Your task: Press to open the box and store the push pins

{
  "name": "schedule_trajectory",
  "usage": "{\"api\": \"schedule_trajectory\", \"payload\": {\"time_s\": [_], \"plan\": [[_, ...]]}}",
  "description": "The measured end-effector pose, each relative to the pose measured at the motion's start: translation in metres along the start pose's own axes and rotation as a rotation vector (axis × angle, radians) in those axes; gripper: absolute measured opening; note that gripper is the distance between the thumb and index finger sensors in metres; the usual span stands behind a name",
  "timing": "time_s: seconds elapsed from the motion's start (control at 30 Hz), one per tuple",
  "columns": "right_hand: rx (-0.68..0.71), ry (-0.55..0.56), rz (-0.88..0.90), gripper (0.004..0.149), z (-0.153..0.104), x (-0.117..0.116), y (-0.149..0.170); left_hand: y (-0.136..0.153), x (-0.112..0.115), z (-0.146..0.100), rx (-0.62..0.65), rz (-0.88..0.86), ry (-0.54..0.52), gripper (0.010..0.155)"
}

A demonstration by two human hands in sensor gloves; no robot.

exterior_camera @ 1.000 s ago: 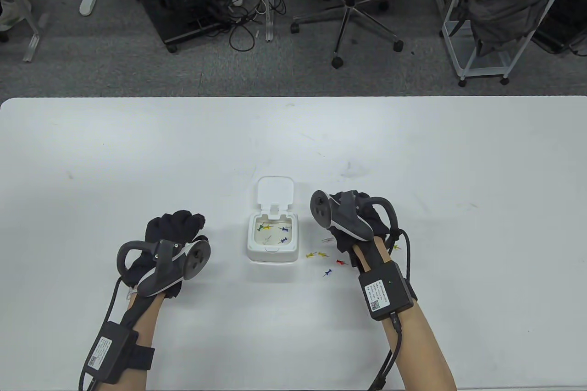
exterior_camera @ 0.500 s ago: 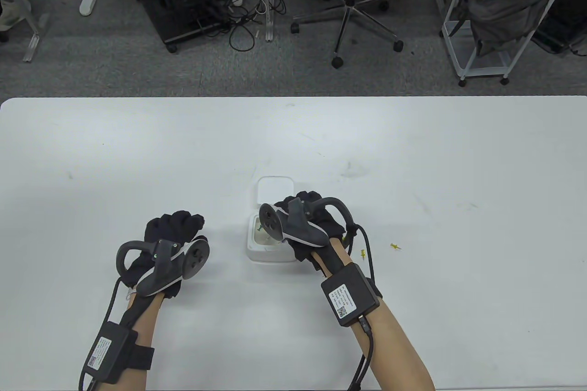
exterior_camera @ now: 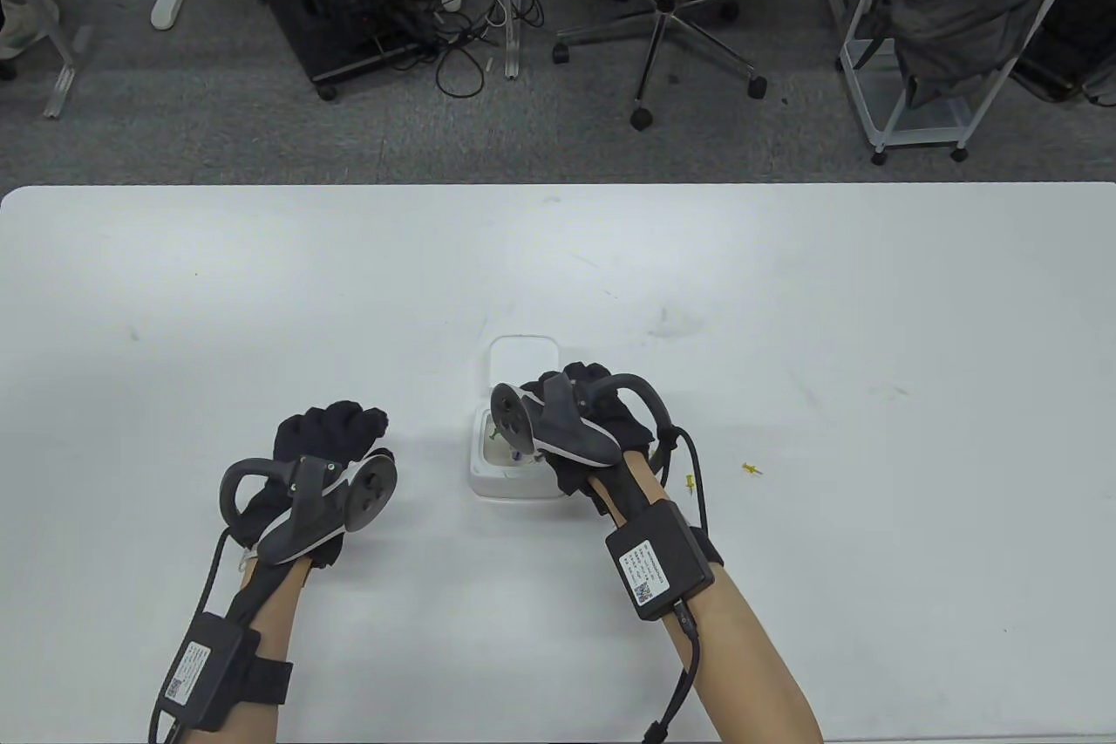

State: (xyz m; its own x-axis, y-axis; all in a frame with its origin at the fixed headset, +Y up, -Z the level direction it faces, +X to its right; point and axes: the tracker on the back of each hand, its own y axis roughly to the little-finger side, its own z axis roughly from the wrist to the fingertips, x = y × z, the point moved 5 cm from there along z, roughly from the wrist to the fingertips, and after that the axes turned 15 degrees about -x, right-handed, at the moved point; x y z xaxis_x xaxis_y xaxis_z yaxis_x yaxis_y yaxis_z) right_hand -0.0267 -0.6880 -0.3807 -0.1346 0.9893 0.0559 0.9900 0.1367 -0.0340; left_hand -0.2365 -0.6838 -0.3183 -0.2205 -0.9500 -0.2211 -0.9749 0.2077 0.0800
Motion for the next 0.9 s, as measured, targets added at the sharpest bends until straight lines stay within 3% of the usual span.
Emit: {"api": "schedule_trajectory", "payload": {"time_s": [0.53, 0.9], "plan": [[-0.181, -0.097, -0.054, 0.051, -0.006, -0.046, 0.085, -0.003, -0.002, -0.001, 0.013, -0.008, 0.005, 0.051], [-0.232, -0.154, -0.120, 0.050, -0.009, -0.082, 0.104, -0.004, -0.001, -0.001, 0.016, -0.001, 0.008, 0.051]]}}
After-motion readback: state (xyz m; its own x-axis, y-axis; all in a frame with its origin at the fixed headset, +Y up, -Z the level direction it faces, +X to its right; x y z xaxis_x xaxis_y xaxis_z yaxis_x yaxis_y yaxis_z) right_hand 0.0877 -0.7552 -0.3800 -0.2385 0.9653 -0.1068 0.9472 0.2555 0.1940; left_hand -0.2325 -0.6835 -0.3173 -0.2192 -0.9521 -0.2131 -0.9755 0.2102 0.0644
